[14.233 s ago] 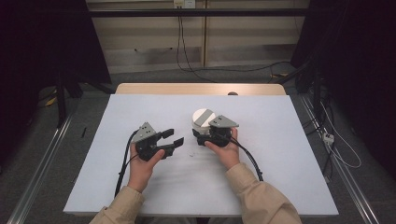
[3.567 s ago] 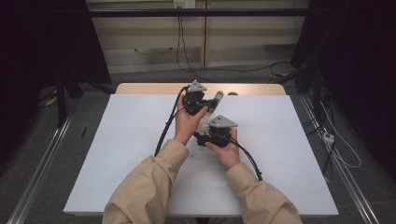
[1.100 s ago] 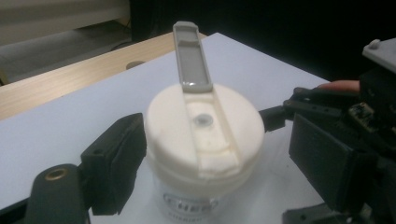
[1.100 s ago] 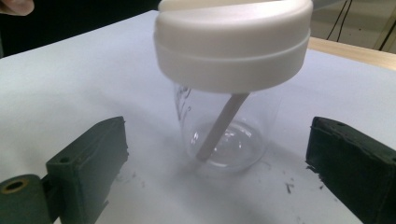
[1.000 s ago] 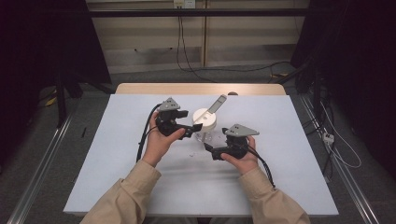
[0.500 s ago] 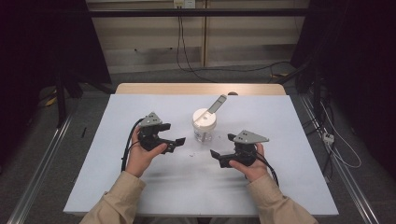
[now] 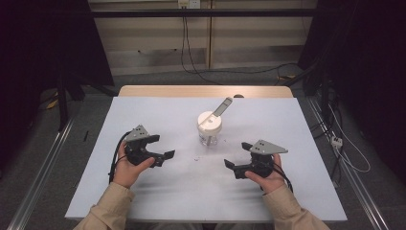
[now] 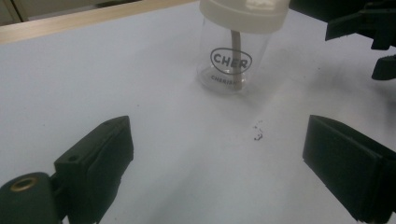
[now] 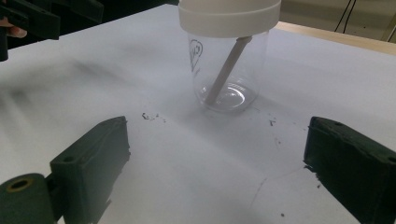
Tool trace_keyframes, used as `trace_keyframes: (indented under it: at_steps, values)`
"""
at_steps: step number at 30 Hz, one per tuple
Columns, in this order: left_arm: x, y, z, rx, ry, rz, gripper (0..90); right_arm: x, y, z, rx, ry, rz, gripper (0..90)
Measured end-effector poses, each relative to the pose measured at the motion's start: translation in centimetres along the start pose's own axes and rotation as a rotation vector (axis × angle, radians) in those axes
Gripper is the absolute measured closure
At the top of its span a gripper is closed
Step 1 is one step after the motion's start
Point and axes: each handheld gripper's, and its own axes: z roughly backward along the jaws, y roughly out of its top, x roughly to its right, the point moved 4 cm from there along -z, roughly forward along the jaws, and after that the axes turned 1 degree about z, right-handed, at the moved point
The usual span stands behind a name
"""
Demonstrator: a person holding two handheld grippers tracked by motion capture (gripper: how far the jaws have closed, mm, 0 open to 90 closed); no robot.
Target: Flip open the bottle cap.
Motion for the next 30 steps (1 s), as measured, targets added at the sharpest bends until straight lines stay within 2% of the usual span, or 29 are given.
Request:
trace_keyframes:
  at_steps: [5, 17, 30]
  values:
    - [0.1, -0.7, 0.8, 0.002, -0.007, -0.014, 7.7, 0.2, -0.4, 0.8, 0.003, -0.004, -0.001, 6.7]
    - [-0.4, -2.0, 2.8, 0.02, 0.002, 0.018, 7.6, 0.7, -1.6, 2.8, -0.003, -0.031, -0.007, 7.0]
    - [-0.8, -3.1, 3.9, 0.015, 0.021, 0.024, 7.1, 1.4, -2.8, 4.5, -0.003, -0.055, -0.008, 7.8]
